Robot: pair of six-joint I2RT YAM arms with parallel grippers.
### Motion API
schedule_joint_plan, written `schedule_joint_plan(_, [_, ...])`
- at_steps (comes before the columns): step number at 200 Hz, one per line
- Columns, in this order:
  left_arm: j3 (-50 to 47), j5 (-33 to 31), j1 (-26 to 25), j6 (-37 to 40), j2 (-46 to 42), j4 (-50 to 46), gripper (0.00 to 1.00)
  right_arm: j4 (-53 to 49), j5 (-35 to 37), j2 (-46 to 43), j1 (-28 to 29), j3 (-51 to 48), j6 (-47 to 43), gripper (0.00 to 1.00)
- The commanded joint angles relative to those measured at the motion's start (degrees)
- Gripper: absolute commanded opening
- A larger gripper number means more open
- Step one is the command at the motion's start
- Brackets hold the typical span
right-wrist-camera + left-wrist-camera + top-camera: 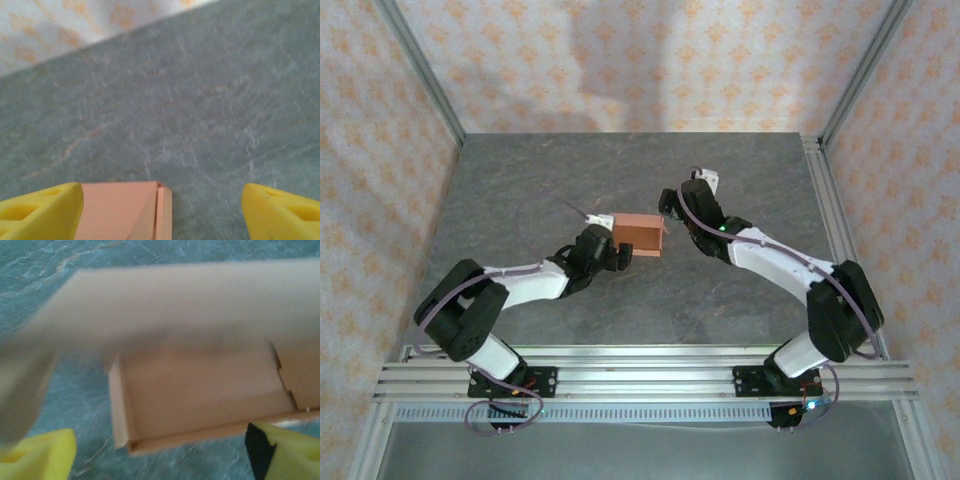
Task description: Fold the paper box
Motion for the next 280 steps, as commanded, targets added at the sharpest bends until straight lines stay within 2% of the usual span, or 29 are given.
schedule_joint_plan(1, [-3.35,0.99,-0.43,-0.53,-5.78,-0.72,1.0,-3.4,-5.97,2.85,-0.09,3.75,2.13,0.83])
schedule_joint_plan(47, [-7.16,3.57,-0.35,-0.39,-22.52,-10.54,1.0,-1.85,-12.48,6.9,0.13,2.91,3.66,0.85])
schedule_joint_plan(73, [1.89,5.38,2.45,-2.79,-26.28,-26.24,1.0,-2.71,-13.95,8.89,0.09,1.75,3.6,0.85])
schedule_joint_plan(97, [10.36,9.83,7.67,-7.22,-23.08,-35.66,1.0,-2.81,-14.94,10.15,0.09,0.85,3.29,0.85])
schedule_joint_plan(118, [14.56,16.78,12.69,-11.76,-17.12,-37.72,1.0,-3.36,-15.0,11.05,0.12,0.59,2.82,0.81])
schedule_joint_plan(142, [18.61,20.47,13.7,-11.88,-8.89,-37.32,1.0,-3.34,-14.75,11.81,0.08,0.33,2.68,0.74])
schedule_joint_plan(168, [23.68,25.5,14.07,-11.55,0.91,-36.7,0.94,-3.28,-15.09,13.94,-0.09,0.87,2.15,0.64])
schedule_joint_plan(196, [27.38,26.51,14.15,-10.59,8.12,-36.76,0.81,-3.41,-15.4,15.76,-0.17,1.62,1.82,0.57])
schedule_joint_plan(238, [28.59,26.83,14.16,-9.27,14.18,-36.34,0.55,-3.7,-16.98,16.26,-0.9,1.9,0.87,0.38])
schedule_joint_plan(262, [27.9,27.01,14.24,-9.05,15.17,-34.43,0.38,-2.22,-18.65,15.47,-1.23,1.52,0.34,0.38])
schedule_joint_plan(280, [28.39,28.5,14.63,-8.96,16.38,-34.3,0.31,-1.59,-19.72,15.09,-1.67,1.52,0.18,0.38])
